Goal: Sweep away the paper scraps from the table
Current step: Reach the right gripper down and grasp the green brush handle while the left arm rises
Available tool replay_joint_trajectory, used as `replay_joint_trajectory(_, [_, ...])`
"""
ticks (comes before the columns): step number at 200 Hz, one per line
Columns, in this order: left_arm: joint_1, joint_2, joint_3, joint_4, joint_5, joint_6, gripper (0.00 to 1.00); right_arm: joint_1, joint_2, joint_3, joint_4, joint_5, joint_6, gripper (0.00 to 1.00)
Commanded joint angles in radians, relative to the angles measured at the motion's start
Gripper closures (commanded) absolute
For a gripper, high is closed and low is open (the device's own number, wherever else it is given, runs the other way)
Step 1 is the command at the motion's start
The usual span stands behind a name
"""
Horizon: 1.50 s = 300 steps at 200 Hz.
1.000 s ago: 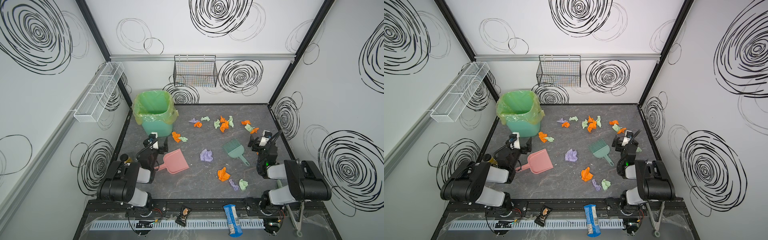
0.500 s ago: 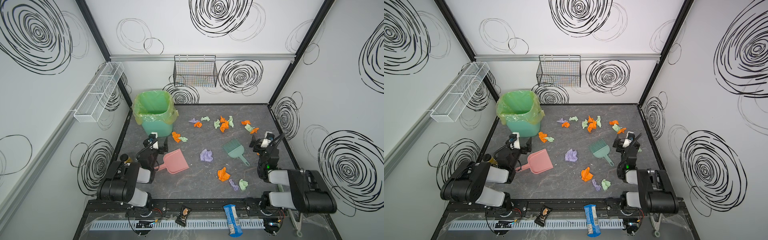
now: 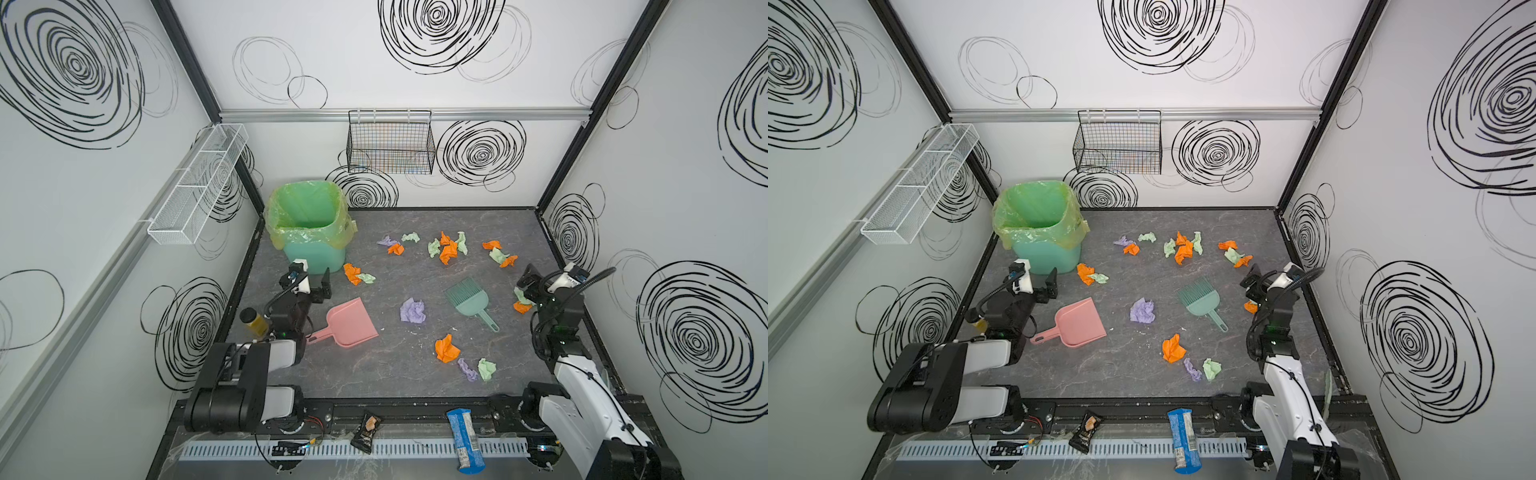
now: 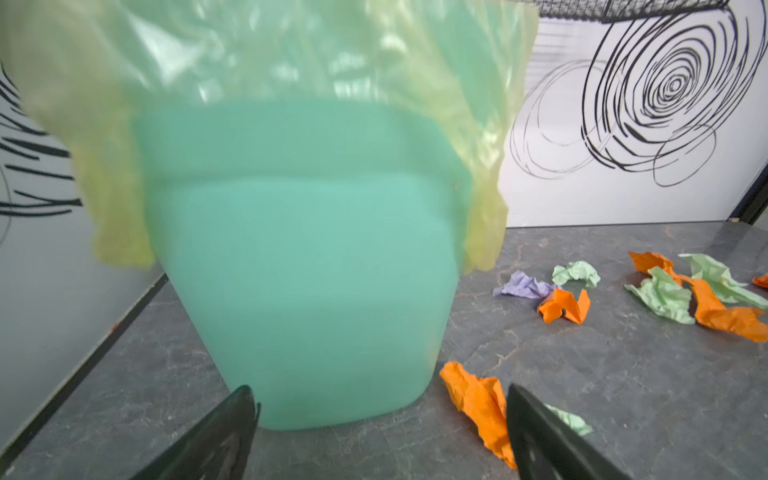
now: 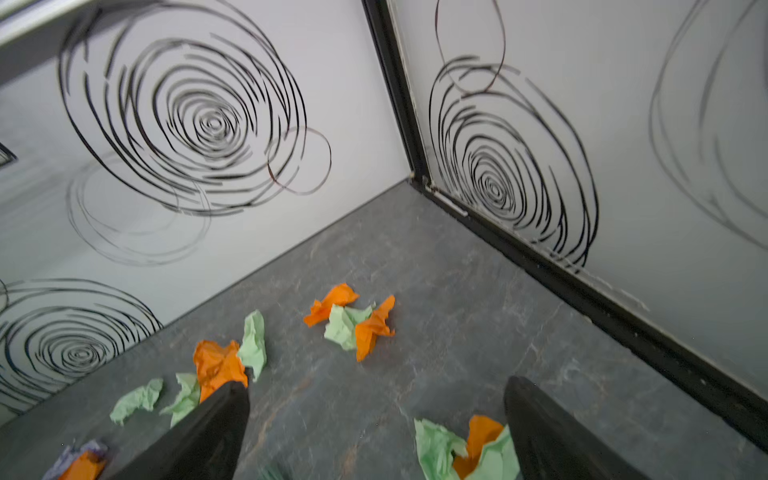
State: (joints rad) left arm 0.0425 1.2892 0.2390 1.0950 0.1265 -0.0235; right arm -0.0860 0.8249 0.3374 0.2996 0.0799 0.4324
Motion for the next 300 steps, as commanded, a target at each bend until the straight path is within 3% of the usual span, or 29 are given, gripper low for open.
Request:
replay_joint_trajectory(1, [0.010,-0.106,0.091,-0.208,0.039,0.030,0.04,0.073,0.052,0.109,-0.306,0.088,-0.042,0.00])
replay_joint_trajectory(26, [0.027,-0.203,0.176,-0.425,0.052,0.046,0.04,0.178,0.118,0.186,-0.490,0.170,-0.017,0.00])
replay_joint_trajectory(63, [0.051,-0.264,0.335,-0.785,0.210,0.064,0.04,0.406,0.176,0.227,-0.623,0.270,0.067,0.00])
replay_joint_trajectory(80, [0.053,-0.284,0.353,-0.861,0.252,0.070,0.04,0.447,0.209,0.232,-0.656,0.212,0.108,0.00])
replay_joint_trajectory(103, [0.052,-0.301,0.352,-0.887,0.276,0.079,0.04,0.453,0.244,0.201,-0.669,0.084,0.180,0.00])
replay_joint_trajectory(140, [0.053,-0.247,0.384,-0.921,0.297,0.083,0.04,0.456,0.291,0.132,-0.625,0.011,0.219,0.02])
replay_joint_trajectory(216, [0.060,-0.151,0.402,-0.948,0.348,0.105,0.04,0.456,0.408,0.104,-0.565,-0.002,0.220,0.04])
replay_joint_trajectory(240, [0.062,-0.158,0.396,-0.939,0.346,0.107,0.04,0.460,0.448,0.107,-0.543,-0.022,0.201,0.12])
replay_joint_trajectory(300, [0.072,-0.178,0.389,-0.945,0.338,0.118,0.04,0.611,0.486,0.109,-0.563,-0.021,0.227,0.20])
